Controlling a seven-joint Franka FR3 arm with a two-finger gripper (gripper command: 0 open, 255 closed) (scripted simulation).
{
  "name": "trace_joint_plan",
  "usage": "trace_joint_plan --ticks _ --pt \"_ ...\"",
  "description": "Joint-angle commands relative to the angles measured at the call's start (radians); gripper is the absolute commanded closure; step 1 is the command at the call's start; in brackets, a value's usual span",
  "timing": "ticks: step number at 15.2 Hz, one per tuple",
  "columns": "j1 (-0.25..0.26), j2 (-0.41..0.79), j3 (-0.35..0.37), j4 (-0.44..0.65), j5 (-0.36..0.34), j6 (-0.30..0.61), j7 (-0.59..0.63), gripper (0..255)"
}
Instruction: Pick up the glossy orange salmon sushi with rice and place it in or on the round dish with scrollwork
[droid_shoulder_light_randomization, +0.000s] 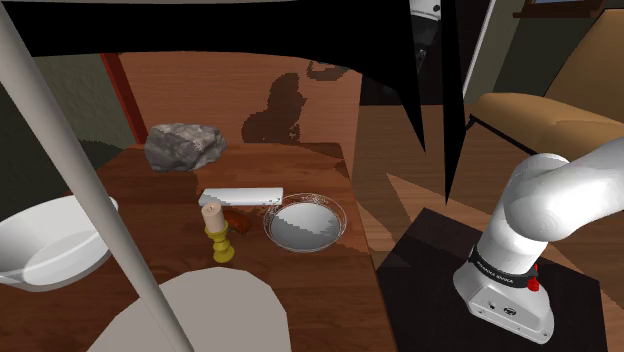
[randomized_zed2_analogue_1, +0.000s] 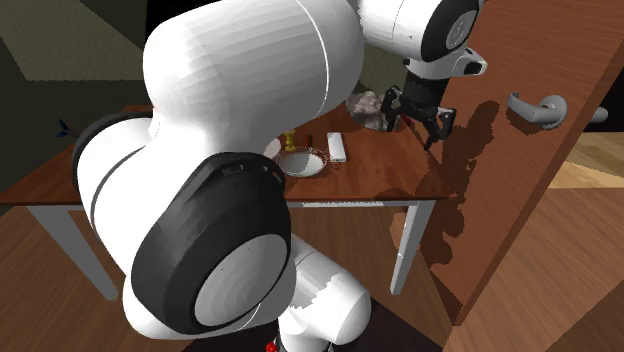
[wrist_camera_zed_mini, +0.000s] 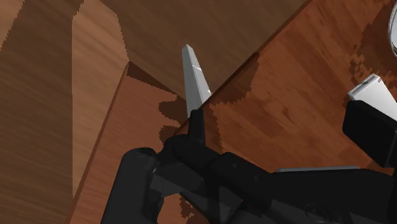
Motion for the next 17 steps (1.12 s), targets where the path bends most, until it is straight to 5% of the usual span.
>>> trace_joint_plan --ticks 1,17 --pt "0.000 0.000 0.000 0.000 0.000 0.000 0.000 0" --pt "0.157 0.266 0.224 -0.040 0.112 0.374 0.055 0"
